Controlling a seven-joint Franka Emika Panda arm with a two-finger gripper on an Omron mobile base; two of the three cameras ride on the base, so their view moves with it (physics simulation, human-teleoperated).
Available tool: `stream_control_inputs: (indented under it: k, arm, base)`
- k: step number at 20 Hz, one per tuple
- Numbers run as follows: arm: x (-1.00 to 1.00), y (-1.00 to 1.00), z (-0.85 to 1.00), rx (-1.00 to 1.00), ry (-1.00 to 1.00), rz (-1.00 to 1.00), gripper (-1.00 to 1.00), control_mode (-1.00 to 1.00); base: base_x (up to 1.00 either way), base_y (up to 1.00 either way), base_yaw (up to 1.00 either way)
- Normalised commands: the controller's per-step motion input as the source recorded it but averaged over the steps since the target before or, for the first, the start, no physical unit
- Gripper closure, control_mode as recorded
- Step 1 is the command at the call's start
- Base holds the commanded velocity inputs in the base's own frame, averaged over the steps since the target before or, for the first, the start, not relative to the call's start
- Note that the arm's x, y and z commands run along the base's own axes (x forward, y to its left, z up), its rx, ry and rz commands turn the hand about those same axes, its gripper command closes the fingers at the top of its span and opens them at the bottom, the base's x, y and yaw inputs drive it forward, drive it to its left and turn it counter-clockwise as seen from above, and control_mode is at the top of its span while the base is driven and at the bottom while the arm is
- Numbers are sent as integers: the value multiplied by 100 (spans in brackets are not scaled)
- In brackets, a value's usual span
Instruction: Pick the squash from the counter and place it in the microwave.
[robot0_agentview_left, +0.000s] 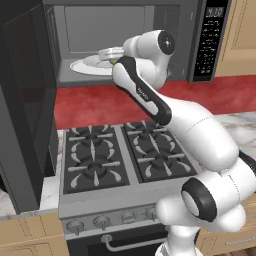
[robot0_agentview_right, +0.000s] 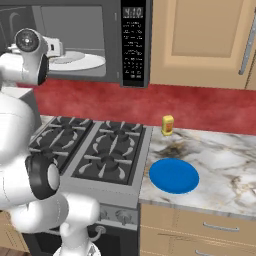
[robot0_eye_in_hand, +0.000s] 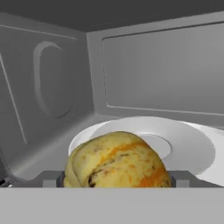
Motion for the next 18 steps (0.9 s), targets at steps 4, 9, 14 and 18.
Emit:
stream_control_inputs:
  k: [4, 9, 14, 18]
  arm:
    - [63, 30, -2, -14, 0, 3, 100, -100]
    - [61, 6, -2, -12, 2, 0, 100, -100]
    - [52, 1, -5, -3, 1, 0, 100, -100]
    - [36, 0, -39, 0, 2, 0, 100, -100]
  base:
    - [0, 0, 0]
    - [0, 0, 0]
    - [0, 0, 0]
    - [0, 0, 0]
